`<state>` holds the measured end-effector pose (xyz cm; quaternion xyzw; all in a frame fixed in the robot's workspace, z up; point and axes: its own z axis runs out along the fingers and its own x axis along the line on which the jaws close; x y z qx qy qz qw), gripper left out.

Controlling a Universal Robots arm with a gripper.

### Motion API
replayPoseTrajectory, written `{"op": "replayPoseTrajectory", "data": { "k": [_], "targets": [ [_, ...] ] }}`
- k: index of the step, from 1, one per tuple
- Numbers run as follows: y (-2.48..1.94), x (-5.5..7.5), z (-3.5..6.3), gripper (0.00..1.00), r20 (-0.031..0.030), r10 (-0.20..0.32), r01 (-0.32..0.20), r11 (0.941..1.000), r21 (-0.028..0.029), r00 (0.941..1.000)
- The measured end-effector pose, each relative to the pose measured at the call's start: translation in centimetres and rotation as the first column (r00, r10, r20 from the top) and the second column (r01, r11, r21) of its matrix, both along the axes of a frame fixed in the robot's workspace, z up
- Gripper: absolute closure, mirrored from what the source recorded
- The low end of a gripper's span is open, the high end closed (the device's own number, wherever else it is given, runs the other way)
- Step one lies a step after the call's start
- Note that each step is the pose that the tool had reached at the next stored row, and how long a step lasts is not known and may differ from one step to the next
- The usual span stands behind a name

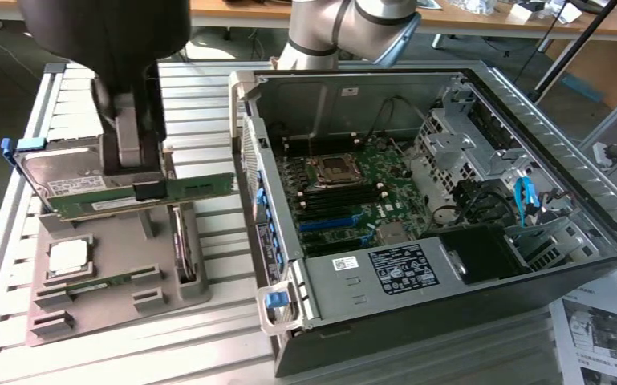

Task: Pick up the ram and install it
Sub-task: 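Pick up the ram and move it above insertion slot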

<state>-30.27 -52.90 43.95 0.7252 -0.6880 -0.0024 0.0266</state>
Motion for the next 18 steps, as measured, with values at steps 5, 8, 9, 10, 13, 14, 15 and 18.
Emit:
{"op": "replayPoseTrajectory", "data": {
  "k": [5,8,9,10,13,14,15,18],
  "targets": [
    [0.0,2.0,0.0,0.87,-0.0012,0.0,0.0,1.0,-0.0004,1.0],
    [0.0,3.4,0.0,0.87,-0.002,0.0,0.0,1.0,-0.0009,1.0],
    [0.0,3.9,0.0,0.87,-0.0022,0.0,0.0,1.0,-0.0011,1.0],
    [0.0,4.2,0.0,0.87,-0.0024,0.0,0.0,1.0,-0.0011,1.0],
    [0.0,5.3,0.0,0.87,-0.0028,0.0,0.0,1.0,-0.0016,1.0],
    [0.0,5.7,0.0,0.87,-0.003,0.0,0.0,1.0,-0.0018,1.0],
    [0.0,6.1,0.0,0.87,-0.0032,0.0,0.0,1.0,-0.0019,1.0],
    [0.0,7.4,0.0,0.87,-0.0036,0.0,0.0,1.0,-0.0021,1.0]
  ]
}}
